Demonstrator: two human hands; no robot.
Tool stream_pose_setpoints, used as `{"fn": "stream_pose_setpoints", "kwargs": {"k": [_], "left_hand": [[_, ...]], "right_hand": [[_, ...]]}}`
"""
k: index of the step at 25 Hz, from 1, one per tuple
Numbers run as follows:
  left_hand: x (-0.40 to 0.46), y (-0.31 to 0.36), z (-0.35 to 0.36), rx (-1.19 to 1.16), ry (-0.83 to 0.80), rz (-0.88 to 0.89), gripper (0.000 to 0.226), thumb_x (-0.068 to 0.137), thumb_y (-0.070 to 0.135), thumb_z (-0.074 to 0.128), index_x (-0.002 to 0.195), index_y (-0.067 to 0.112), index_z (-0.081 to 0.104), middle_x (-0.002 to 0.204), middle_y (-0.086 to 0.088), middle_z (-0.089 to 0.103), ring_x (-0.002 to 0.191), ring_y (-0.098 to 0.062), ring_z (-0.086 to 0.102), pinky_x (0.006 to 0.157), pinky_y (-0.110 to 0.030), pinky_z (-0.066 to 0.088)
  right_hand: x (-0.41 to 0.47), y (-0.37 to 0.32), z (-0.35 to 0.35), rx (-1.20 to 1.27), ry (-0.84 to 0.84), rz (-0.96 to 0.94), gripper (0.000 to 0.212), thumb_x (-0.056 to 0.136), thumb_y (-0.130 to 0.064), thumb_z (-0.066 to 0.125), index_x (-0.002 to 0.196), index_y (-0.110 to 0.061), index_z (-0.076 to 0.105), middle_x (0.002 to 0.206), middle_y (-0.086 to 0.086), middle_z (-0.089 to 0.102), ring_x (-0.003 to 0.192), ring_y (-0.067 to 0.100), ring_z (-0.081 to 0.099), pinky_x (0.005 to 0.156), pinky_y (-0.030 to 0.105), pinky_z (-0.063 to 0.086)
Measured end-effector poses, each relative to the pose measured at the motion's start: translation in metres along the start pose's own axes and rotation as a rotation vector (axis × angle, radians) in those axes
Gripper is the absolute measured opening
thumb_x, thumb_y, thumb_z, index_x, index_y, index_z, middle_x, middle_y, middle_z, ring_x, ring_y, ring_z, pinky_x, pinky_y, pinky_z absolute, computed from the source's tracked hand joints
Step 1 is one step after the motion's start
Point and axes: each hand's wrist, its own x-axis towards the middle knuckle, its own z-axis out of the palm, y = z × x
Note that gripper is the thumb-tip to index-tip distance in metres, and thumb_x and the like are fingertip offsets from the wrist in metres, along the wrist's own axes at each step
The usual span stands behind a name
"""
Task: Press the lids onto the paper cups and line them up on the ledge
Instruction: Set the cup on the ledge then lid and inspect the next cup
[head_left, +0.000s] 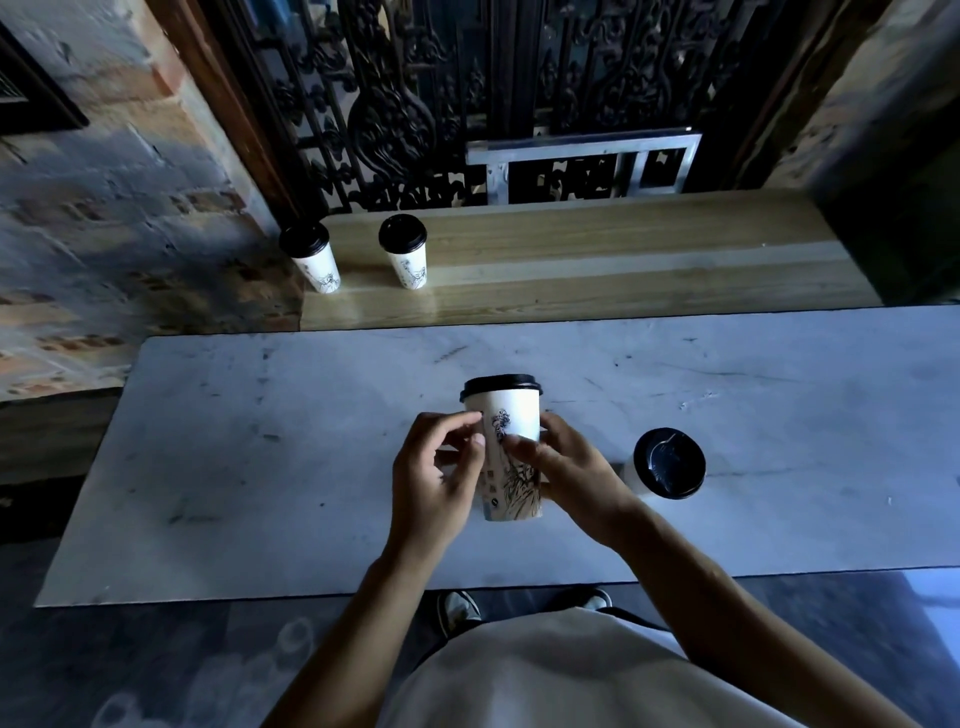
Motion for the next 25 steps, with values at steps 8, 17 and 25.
{"fn": "stream_pose_setpoints", "kwargs": {"k": [8,17,25], "left_hand": [[0.003,0.001,0.003,-0.015,0.051,-0.108,0.027,0.093,0.01,0.073,0.118,0.017,0.07,0.111,0.001,0.071,0.09,-0.011,0.071,0.076,-0.034,0.062],[0.008,0.01,-0.003,-0.107,0.066,-0.186,0.023,0.09,0.037,0.068,0.113,0.036,0.068,0.109,0.0,0.074,0.091,-0.014,0.073,0.075,-0.03,0.062],[0.016,0.007,-0.008,-0.072,0.094,-0.165,0.026,0.093,0.008,0.071,0.116,0.018,0.069,0.107,-0.003,0.073,0.091,-0.002,0.07,0.078,-0.03,0.062]], "right_hand": [[0.003,-0.007,-0.01,0.148,0.027,-0.036,0.048,0.09,-0.032,0.057,0.138,-0.03,0.053,0.117,0.038,0.061,0.096,0.032,0.059,0.091,0.044,0.048],[0.0,-0.016,-0.007,-0.105,0.06,-0.114,0.07,0.08,-0.028,0.075,0.145,-0.019,0.053,0.127,0.012,0.067,0.105,0.021,0.074,0.086,0.033,0.06],[0.002,-0.02,-0.009,0.142,-0.01,-0.06,0.045,0.089,-0.015,0.063,0.133,-0.02,0.057,0.121,0.02,0.068,0.098,0.026,0.071,0.084,0.037,0.061]]}}
